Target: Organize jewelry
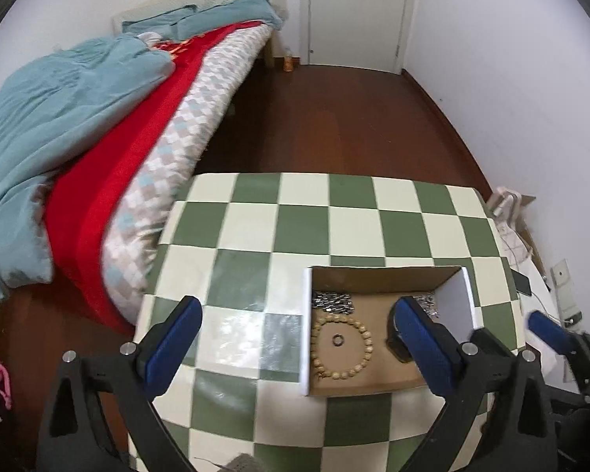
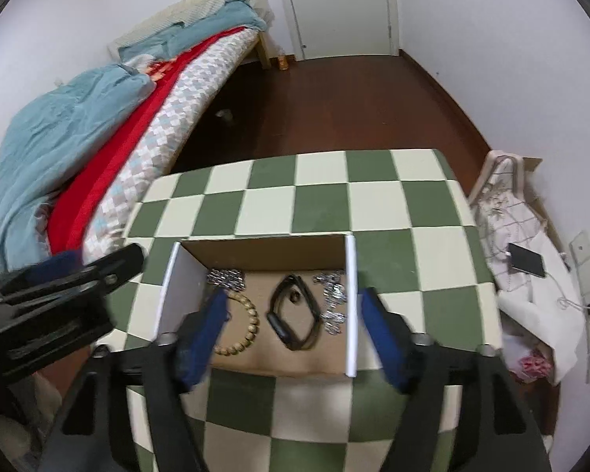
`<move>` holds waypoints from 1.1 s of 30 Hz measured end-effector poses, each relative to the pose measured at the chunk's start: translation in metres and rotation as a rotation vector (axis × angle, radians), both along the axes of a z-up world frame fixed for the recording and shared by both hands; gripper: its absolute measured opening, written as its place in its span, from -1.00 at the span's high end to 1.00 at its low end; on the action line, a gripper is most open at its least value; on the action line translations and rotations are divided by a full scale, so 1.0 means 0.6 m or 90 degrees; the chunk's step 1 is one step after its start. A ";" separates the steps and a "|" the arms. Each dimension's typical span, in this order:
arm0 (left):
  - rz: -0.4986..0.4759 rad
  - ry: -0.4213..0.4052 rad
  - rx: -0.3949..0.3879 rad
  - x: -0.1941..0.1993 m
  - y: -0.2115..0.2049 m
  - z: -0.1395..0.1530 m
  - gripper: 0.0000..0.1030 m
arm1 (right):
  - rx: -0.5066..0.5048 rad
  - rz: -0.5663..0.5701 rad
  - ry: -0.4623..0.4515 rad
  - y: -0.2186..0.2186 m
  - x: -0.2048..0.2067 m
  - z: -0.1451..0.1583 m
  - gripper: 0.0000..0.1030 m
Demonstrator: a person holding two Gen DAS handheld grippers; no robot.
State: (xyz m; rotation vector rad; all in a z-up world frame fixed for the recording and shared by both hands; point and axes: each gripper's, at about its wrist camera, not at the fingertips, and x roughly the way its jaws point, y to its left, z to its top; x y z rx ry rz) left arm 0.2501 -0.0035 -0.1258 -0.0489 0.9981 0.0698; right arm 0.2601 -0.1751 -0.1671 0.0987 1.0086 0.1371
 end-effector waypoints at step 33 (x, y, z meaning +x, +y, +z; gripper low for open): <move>-0.001 -0.148 0.006 -0.287 0.012 0.241 -0.99 | -0.115 -0.075 -0.101 -0.034 -0.273 0.280 -1.00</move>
